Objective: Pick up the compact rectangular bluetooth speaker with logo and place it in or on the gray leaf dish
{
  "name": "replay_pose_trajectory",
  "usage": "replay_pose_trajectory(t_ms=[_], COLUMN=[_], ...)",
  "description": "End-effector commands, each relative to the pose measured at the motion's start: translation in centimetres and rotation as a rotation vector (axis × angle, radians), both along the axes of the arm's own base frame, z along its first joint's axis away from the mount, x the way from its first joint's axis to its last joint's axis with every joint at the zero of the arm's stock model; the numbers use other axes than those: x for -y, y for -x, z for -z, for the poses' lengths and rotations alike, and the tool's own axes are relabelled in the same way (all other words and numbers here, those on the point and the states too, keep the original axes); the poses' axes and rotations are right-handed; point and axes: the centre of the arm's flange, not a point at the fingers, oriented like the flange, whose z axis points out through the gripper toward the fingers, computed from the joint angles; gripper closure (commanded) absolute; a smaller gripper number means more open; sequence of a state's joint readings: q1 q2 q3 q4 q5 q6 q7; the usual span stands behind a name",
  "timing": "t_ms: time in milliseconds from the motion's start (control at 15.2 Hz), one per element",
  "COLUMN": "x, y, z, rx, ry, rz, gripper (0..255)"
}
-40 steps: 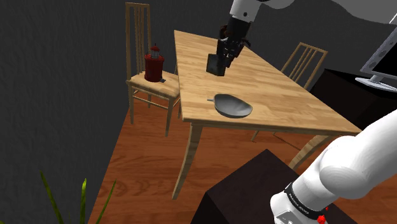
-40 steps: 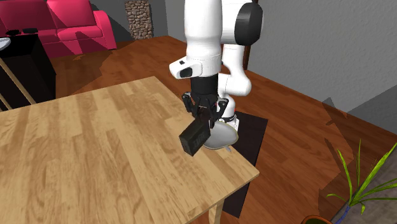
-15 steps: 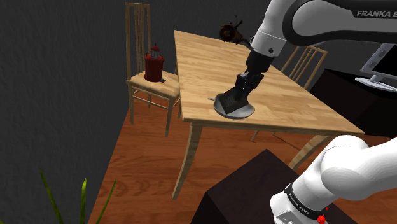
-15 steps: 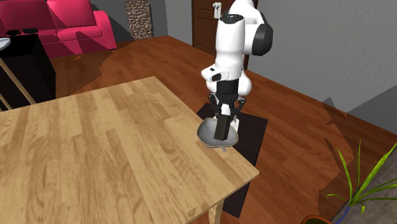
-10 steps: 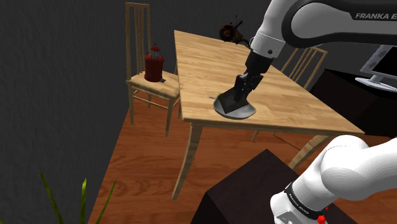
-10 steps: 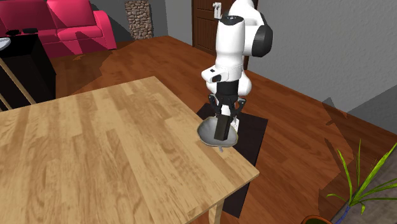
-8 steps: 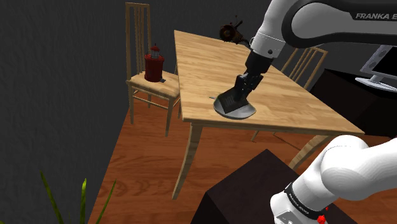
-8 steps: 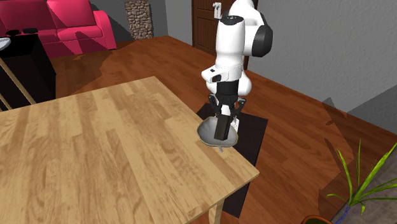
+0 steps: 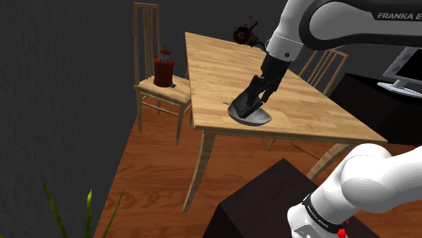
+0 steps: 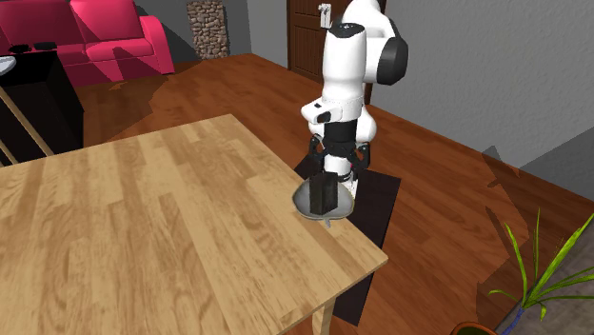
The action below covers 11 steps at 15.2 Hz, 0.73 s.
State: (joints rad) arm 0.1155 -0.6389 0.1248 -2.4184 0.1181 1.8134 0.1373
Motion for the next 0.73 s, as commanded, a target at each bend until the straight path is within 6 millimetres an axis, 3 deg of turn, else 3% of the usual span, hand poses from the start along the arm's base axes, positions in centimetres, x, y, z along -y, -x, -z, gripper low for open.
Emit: replay_pose_trajectory(t_ms=[0,132,660], x=[0.1,0.2,0.2], y=[0.1,0.1,0.1], z=[-2.1,-4.5,-4.5], rx=[0.000,0.000,0.000], ry=[0.000,0.000,0.000], rz=[0.000,0.000,0.000], gripper=[0,0,0])
